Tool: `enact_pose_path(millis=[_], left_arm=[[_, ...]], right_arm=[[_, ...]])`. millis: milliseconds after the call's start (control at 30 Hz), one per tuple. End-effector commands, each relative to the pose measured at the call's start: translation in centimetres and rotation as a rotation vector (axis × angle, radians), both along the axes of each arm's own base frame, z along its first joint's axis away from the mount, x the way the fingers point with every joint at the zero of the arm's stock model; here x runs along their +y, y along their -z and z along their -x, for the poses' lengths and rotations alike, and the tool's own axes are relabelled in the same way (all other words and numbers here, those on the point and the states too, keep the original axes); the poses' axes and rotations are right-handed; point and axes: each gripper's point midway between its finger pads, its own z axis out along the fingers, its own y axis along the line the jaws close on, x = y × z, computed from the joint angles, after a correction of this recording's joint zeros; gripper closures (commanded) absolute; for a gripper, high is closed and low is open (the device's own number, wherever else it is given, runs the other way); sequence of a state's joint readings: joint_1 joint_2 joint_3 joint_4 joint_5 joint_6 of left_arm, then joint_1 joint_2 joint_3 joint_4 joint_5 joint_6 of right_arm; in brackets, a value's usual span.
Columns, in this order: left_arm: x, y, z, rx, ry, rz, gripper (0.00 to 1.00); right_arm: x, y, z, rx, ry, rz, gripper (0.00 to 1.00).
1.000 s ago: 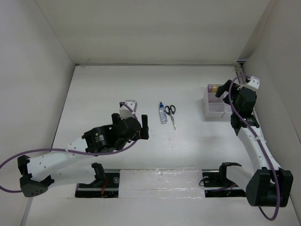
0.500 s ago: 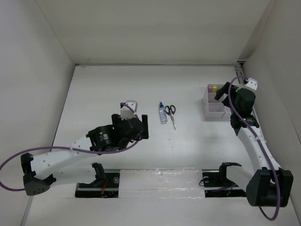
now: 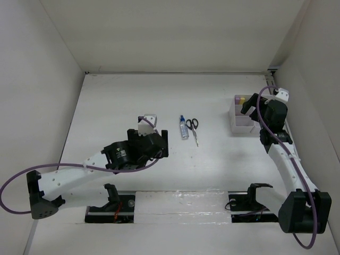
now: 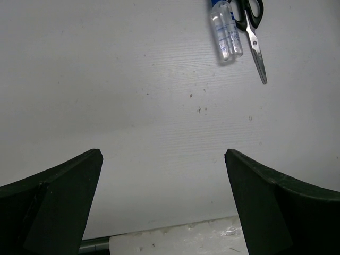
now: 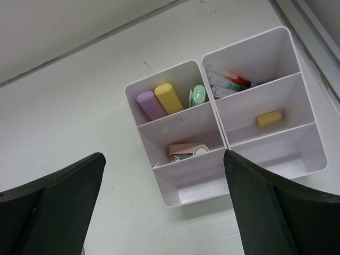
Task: Sort the stationery into containers
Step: Pick up the stationery from the center of the board.
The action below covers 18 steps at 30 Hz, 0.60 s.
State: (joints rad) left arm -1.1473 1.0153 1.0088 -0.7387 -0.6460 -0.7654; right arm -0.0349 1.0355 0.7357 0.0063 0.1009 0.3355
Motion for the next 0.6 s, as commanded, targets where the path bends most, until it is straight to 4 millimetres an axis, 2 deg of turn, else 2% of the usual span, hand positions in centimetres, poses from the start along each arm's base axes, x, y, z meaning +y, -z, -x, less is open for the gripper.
enact_pose_path(millis=[0, 567], left_arm=[[0.19, -1.25, -0.49, -0.027, -0.036, 0.02, 0.01], [-0.03, -0.75, -0.48, -0.007, -0.068, 0.037, 0.01]], right_arm=[[0.11, -1.69, -0.08, -0.046, -0.003, 0.015, 0.0], [0.5, -1.8, 0.1, -0.048, -0.02, 0.001, 0.0]])
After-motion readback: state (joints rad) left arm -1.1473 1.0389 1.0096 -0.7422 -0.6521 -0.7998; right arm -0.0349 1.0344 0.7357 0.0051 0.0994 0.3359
